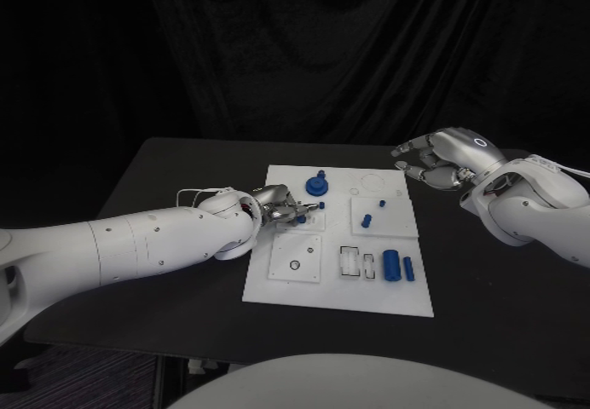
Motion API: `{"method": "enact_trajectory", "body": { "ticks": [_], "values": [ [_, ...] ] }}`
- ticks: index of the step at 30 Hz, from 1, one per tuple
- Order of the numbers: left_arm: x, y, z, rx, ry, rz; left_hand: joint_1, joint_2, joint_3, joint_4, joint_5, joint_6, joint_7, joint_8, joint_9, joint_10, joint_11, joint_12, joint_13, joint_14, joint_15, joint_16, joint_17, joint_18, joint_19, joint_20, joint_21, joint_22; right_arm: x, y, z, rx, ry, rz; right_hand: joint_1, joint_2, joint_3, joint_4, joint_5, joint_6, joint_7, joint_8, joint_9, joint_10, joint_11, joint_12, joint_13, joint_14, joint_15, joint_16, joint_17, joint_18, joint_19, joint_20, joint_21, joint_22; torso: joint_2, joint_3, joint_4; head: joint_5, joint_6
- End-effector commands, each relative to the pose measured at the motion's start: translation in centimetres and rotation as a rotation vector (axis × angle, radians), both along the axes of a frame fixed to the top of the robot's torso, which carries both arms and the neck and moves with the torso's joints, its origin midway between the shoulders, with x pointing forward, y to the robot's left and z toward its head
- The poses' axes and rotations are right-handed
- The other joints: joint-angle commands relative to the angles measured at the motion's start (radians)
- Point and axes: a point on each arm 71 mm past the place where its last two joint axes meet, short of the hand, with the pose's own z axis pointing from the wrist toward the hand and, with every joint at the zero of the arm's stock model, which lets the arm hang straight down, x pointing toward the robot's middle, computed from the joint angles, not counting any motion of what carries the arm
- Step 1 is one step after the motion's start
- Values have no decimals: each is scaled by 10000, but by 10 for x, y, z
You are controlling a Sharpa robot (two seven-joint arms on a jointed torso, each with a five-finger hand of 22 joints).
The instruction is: Assemble the parts on the task board
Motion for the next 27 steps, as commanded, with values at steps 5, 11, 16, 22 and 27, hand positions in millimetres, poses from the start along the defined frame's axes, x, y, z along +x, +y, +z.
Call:
{"method": "enact_trajectory", "body": {
  "ticks": [5, 11, 16, 22, 27],
  "values": [
    [-1, -3, -1, -209, -117, -281, 136, 220, -203, 1, 90, -78, 0, 220, 231, 1043, 43, 26, 2633, 1075, 32, 26, 2634, 64, 84, -12, 42, 1760, 0, -2, -1, -1, 42, -181, 78, -18, 41, -6, 46, 79, -14, -21, -16, 1041, 77, 26, 2631, 1058, 55, 29, 2634, -56, 827, 43, -57, 2498, 5, -4, 2, -19, -1],
    [-1, -4, 0, -226, -141, -290, 277, 486, -597, 6, 136, -237, -31, 663, 771, 1043, 16, 26, 2633, 1075, 10, 26, 2634, 64, 91, -32, 22, 1798, 0, -2, -1, 2, 44, -181, 78, -18, 41, -6, 46, 79, -14, -21, -16, 1041, 77, 26, 2631, 1058, 55, 29, 2634, -56, 827, 43, -57, 2498, 1, 5, -1, -20, -1],
    [-1, -4, -1, -209, -139, -242, 425, 673, -888, 0, 199, -372, -56, 998, 1207, 1043, -6, 26, 2633, 1075, -9, 26, 2634, 49, 143, -48, 69, 1852, 0, -2, -1, -3, 54, -181, 77, -13, 60, -14, 51, 78, -15, -24, -21, 1041, 76, 26, 2631, 1058, 55, 29, 2634, -55, 825, 42, -61, 2497, -1, 0, 4, -16, -1],
    [-1, -3, -2, -80, -27, -104, 621, 811, -1067, -4, 618, -488, -73, 1178, 1350, 1043, -22, 26, 2633, 1075, -27, 26, 2634, 49, 154, -66, 54, 1874, 0, -2, -1, -1, 54, -179, 77, -13, 60, -14, 51, 78, -15, -24, -21, 1041, 76, 26, 2631, 1058, 55, 29, 2634, -55, 825, 42, -61, 2497, 2, 2, 4, -16, -1],
    [-1, -2, -3, 60, 149, -70, 1877, 533, -1044, -123, 1729, -719, -103, 1363, 1333, 1043, -47, 26, 2633, 1075, -49, 26, 2634, 58, 146, -95, -13, 1901, 0, -2, -1, 2, 49, -179, 77, -13, 60, -14, 51, 78, -15, -24, -21, 1041, 76, 26, 2631, 1058, 55, 29, 2634, -55, 825, 42, -61, 2497, 3, -1, 8, -21, -1]
  ]
}}
